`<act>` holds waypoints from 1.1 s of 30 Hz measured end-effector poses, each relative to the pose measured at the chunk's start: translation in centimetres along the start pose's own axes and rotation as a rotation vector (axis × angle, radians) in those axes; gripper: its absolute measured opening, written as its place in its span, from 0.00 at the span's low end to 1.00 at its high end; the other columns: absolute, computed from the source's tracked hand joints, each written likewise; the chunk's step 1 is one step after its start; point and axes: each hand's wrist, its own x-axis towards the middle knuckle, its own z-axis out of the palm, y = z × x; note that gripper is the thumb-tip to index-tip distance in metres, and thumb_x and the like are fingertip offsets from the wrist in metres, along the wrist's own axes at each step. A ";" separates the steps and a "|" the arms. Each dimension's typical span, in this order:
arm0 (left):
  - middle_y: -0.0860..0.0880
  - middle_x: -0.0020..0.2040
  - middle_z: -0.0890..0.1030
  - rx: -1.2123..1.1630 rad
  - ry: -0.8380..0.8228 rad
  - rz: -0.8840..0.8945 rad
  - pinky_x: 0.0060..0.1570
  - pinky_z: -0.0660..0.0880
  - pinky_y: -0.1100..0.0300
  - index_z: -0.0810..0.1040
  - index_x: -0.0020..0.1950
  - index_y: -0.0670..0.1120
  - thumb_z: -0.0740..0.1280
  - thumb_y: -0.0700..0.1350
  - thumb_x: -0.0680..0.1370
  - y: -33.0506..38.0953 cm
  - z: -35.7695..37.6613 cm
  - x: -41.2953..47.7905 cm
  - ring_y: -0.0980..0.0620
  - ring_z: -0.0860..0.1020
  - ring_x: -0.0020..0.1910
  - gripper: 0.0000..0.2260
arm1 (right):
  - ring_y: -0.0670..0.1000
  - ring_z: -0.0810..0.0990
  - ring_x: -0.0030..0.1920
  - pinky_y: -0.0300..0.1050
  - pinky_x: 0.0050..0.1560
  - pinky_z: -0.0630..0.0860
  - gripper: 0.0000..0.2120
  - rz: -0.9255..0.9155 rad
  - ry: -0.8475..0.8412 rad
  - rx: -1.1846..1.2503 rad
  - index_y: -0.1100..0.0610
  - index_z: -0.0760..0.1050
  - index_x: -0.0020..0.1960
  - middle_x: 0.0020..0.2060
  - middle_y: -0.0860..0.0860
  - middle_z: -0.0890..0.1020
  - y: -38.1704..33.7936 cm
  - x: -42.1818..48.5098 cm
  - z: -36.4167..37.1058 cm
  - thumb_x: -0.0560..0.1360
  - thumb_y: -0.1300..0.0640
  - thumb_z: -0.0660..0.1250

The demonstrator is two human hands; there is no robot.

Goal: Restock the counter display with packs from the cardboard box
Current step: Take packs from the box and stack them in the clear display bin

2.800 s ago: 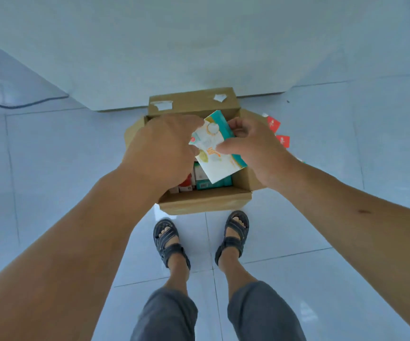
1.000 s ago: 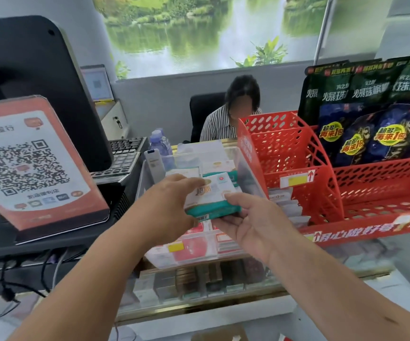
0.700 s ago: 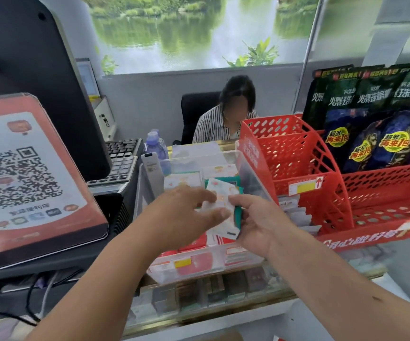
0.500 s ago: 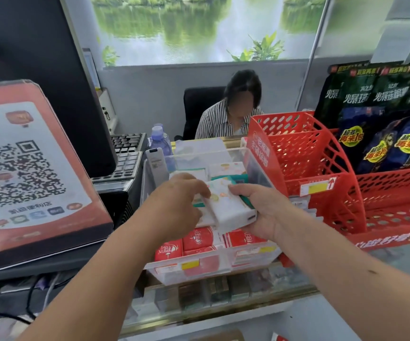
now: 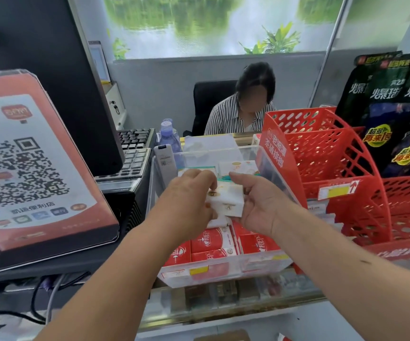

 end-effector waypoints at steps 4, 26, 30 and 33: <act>0.50 0.59 0.71 0.051 0.088 -0.087 0.51 0.71 0.52 0.69 0.57 0.52 0.71 0.45 0.73 -0.9 1.6 0.3 0.45 0.71 0.56 0.17 | 0.63 0.84 0.53 0.60 0.52 0.81 0.10 0.004 0.027 0.077 0.66 0.75 0.56 0.54 0.65 0.83 0.8 0.7 0.9 0.75 0.68 0.67; 0.45 0.79 0.49 0.187 -0.086 -0.226 0.65 0.68 0.48 0.52 0.79 0.53 0.64 0.37 0.75 -3.8 4.2 6.8 0.39 0.65 0.70 0.36 | 0.56 0.83 0.51 0.48 0.46 0.83 0.09 -0.431 0.277 -0.950 0.58 0.78 0.58 0.55 0.56 0.81 -0.7 4.7 1.1 0.79 0.61 0.64; 0.44 0.80 0.46 0.140 -0.112 -0.265 0.69 0.63 0.48 0.51 0.79 0.55 0.64 0.35 0.75 -3.9 4.0 8.1 0.39 0.60 0.74 0.38 | 0.53 0.78 0.55 0.47 0.51 0.79 0.17 -0.692 0.434 -1.832 0.53 0.74 0.66 0.61 0.52 0.78 -3.7 7.3 -2.1 0.78 0.59 0.64; 0.45 0.80 0.45 0.118 -0.095 -0.273 0.71 0.61 0.46 0.51 0.79 0.55 0.64 0.36 0.75 -3.9 4.1 8.4 0.38 0.56 0.76 0.38 | 0.56 0.70 0.65 0.54 0.63 0.73 0.23 -0.651 0.323 -2.073 0.51 0.68 0.68 0.64 0.52 0.73 -4.6 9.2 -2.5 0.75 0.59 0.67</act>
